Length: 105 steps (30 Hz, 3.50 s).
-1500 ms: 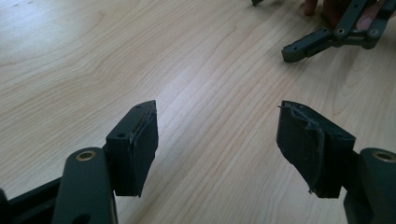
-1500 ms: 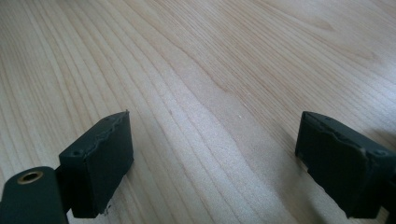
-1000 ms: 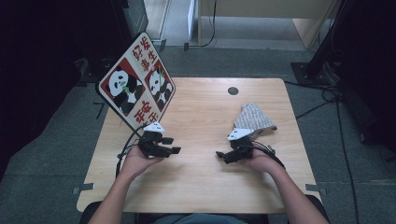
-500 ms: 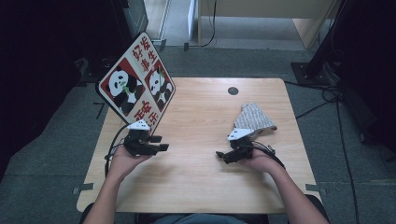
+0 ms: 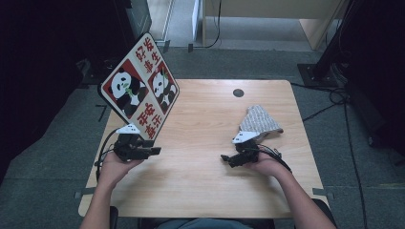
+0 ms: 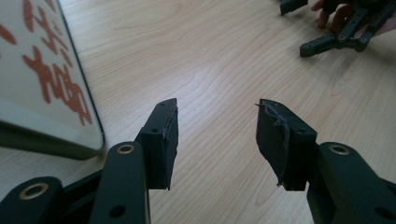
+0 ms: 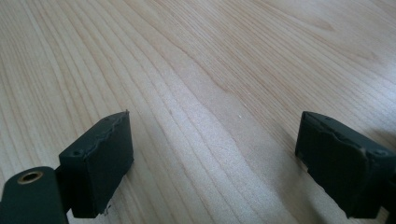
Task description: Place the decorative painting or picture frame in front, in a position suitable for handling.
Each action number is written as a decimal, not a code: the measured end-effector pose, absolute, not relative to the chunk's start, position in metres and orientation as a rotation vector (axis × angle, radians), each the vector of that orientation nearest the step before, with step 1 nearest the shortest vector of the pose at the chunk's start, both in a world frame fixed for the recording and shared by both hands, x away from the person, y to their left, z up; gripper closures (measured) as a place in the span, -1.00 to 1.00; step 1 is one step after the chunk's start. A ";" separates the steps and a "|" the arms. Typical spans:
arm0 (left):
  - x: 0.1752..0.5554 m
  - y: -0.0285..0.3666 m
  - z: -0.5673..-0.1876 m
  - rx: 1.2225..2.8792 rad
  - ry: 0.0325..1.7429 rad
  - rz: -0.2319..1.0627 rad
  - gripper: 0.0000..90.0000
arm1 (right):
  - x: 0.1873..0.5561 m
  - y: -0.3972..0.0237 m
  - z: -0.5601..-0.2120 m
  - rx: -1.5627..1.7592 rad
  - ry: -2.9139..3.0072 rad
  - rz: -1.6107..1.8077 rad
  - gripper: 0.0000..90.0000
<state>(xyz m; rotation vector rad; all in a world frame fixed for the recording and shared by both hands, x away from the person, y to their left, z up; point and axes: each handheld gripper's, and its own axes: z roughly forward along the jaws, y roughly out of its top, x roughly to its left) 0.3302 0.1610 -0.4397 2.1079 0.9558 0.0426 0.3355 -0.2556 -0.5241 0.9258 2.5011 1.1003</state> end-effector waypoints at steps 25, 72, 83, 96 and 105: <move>0.334 0.216 -0.409 2.036 1.090 0.172 0.12 | 0.335 -0.255 -0.524 0.927 2.499 1.100 -0.76; 0.436 0.229 -0.264 1.999 1.188 0.253 0.08 | 0.334 -0.255 -0.524 0.928 2.496 1.099 -0.76; 0.464 0.218 -0.243 2.054 1.206 0.244 0.08 | 0.334 -0.255 -0.524 0.925 2.497 1.098 -0.76; 0.506 0.206 -0.235 2.098 1.255 0.227 0.12 | 0.334 -0.255 -0.524 0.925 2.496 1.098 -0.76; 0.523 0.199 -0.237 2.130 1.245 0.201 0.19 | 0.334 -0.255 -0.524 0.929 2.498 1.100 -0.76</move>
